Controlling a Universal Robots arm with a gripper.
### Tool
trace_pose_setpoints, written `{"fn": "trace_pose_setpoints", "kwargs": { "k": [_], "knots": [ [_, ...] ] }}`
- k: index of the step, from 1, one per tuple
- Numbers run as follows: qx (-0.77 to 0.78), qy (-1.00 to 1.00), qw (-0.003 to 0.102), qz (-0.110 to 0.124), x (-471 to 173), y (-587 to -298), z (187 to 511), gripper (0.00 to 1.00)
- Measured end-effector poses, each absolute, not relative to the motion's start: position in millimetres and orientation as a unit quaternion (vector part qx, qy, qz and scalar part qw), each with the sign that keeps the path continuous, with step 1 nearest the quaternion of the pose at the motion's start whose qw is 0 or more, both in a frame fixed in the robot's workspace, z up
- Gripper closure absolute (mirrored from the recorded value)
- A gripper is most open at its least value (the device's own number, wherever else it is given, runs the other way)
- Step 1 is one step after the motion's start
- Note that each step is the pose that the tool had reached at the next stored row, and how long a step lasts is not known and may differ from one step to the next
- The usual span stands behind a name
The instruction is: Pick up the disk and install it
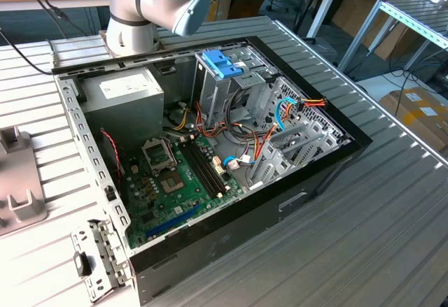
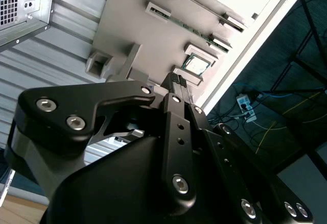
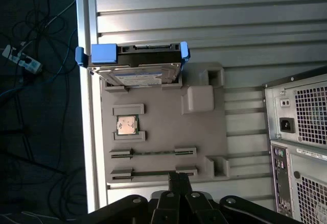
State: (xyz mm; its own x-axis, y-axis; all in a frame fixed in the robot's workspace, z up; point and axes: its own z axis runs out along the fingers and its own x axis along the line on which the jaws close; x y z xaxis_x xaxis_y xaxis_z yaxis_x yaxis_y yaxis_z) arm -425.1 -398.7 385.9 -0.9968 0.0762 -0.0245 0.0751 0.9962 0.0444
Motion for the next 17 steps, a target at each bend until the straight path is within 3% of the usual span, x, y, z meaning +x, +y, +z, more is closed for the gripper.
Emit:
{"fn": "trace_pose_setpoints", "kwargs": {
  "k": [17],
  "knots": [
    [0.038,0.999,0.013,0.022,-432.3,-398.7,385.0,0.89]
  ]
}}
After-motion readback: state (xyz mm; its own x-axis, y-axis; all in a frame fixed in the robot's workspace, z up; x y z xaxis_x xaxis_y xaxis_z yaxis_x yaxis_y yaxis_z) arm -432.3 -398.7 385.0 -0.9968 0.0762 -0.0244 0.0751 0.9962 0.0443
